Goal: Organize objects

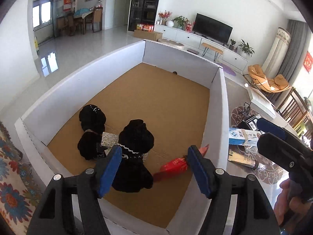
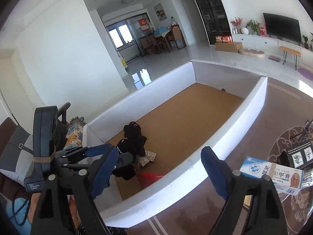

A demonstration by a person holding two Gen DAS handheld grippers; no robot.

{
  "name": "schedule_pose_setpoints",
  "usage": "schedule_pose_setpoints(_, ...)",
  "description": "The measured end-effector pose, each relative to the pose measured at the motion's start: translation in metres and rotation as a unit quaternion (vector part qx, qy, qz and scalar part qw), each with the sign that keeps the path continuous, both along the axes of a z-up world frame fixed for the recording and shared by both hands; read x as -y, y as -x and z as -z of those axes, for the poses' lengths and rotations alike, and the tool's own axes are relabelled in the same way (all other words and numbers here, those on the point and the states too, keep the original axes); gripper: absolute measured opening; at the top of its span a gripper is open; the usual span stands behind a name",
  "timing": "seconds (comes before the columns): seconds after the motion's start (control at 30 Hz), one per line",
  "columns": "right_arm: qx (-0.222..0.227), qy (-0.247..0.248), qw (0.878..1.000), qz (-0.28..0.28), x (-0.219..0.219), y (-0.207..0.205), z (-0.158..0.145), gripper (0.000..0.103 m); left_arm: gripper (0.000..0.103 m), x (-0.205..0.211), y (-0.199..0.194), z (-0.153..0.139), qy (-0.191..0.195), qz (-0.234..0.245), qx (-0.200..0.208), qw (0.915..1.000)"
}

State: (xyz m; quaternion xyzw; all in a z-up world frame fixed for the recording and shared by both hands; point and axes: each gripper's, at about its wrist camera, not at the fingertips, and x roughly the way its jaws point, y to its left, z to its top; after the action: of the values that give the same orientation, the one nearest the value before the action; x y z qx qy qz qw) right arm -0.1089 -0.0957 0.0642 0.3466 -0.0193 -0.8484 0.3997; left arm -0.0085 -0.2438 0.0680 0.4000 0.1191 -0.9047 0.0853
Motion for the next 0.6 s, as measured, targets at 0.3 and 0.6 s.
schedule_pose_setpoints(0.3,-0.022,-0.147,0.968,0.204,-0.206,-0.039,0.071,0.103,0.103,-0.173,-0.007,0.011,-0.020,0.153,-0.019,0.9878)
schedule_pose_setpoints(0.6,0.028,-0.211,0.930,0.301,-0.321,-0.064,0.107,0.103,0.103,-0.254,0.043,0.090,0.008,0.176,0.088,0.9805)
